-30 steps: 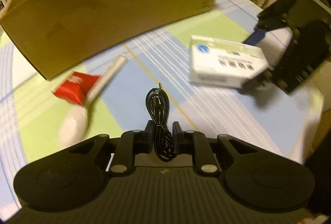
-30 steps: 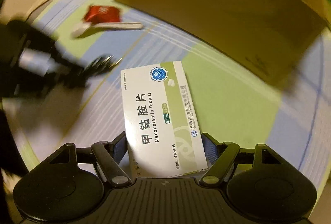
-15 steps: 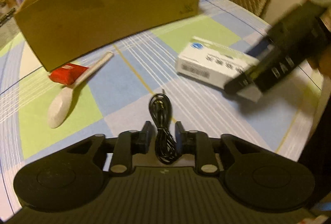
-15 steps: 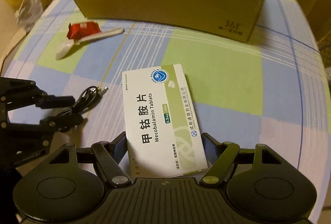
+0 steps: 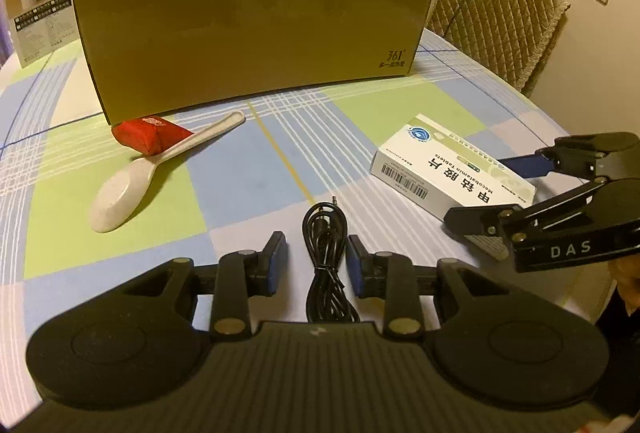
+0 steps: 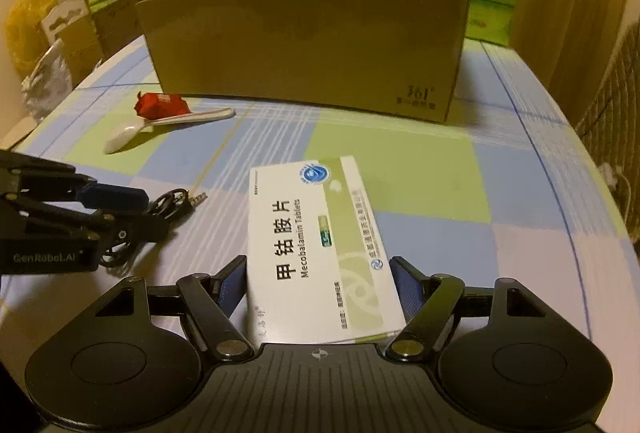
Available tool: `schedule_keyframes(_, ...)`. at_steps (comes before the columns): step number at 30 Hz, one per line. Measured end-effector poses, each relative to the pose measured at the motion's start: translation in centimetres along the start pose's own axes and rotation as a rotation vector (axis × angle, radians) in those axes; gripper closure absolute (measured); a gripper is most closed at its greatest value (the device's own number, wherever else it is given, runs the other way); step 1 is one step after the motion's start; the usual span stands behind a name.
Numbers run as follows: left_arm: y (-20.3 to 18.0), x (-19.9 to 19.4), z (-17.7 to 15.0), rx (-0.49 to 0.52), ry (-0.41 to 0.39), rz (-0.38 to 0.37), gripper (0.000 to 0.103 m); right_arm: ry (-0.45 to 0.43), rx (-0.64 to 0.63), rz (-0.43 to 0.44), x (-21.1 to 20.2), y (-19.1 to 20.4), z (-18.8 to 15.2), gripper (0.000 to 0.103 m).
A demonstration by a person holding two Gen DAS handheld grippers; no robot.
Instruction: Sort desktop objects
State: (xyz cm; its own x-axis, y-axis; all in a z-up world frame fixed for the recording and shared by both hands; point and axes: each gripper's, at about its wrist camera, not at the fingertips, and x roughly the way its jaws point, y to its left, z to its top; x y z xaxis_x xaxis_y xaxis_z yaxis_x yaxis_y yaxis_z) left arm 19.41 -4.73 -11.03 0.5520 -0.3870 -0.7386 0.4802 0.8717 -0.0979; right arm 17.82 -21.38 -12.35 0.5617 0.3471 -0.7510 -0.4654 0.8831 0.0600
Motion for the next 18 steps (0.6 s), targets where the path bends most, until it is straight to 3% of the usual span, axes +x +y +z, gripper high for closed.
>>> schedule_keyframes(9, -1.3, 0.0, -0.7, 0.027, -0.024, 0.078, 0.08, -0.028, 0.038, -0.015, -0.2, 0.0, -0.4, 0.03)
schedule_keyframes(11, -1.5, 0.0, -0.8, 0.026, -0.032, 0.076, 0.086, -0.032, 0.04, -0.019, -0.2, 0.1, -0.5, 0.03)
schedule_keyframes(18, -1.7, -0.1, -1.1, -0.016, -0.053, 0.091, 0.088, -0.055, 0.029, -0.017, -0.4, 0.4, -0.5, 0.03)
